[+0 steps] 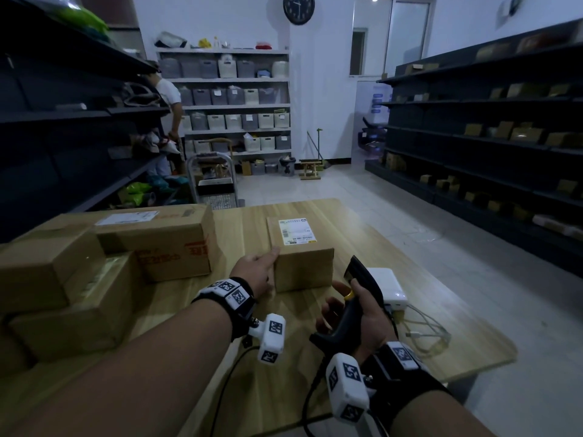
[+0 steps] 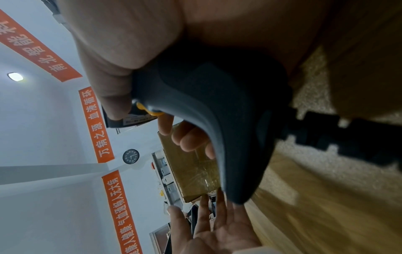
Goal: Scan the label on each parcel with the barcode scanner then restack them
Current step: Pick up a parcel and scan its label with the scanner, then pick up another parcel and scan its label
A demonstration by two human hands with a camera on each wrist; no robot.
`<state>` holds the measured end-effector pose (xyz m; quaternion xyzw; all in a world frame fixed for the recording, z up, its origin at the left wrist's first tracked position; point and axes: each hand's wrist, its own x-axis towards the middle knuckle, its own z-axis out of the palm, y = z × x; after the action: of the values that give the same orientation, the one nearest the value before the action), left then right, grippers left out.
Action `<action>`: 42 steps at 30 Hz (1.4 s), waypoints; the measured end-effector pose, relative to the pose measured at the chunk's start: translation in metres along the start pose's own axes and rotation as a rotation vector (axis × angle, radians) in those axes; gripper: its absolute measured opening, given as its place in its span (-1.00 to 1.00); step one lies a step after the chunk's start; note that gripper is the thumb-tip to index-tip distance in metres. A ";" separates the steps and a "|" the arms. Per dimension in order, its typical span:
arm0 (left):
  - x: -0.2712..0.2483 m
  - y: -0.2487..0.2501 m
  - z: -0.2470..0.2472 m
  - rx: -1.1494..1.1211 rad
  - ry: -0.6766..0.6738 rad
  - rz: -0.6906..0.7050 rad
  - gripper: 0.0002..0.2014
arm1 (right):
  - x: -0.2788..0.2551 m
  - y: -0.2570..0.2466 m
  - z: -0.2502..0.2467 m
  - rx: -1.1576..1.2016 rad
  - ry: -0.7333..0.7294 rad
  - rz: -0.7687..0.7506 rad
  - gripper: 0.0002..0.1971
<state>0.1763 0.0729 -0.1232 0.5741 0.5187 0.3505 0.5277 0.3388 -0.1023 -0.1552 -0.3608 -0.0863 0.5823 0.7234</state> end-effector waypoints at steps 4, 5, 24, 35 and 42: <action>-0.014 0.003 -0.007 -0.060 0.103 0.087 -0.61 | 0.003 0.001 -0.002 -0.006 0.006 0.000 -0.59; -0.018 0.002 -0.009 -0.052 0.107 0.109 -0.65 | 0.004 0.002 -0.002 -0.006 0.008 -0.003 -0.59; -0.110 0.019 -0.097 0.003 0.240 0.241 -0.60 | -0.015 0.013 0.028 -0.283 0.153 -0.040 -0.79; -0.148 0.044 -0.232 0.280 0.744 0.330 -0.75 | -0.038 0.055 0.135 -0.471 -0.155 0.090 -0.84; -0.138 0.029 -0.301 0.723 0.677 0.032 -0.18 | -0.050 0.060 0.150 -0.524 -0.211 0.061 -0.86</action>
<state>-0.1334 0.0156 -0.0159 0.5823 0.7405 0.3229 0.0914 0.1949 -0.0810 -0.0686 -0.4756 -0.2978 0.5958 0.5746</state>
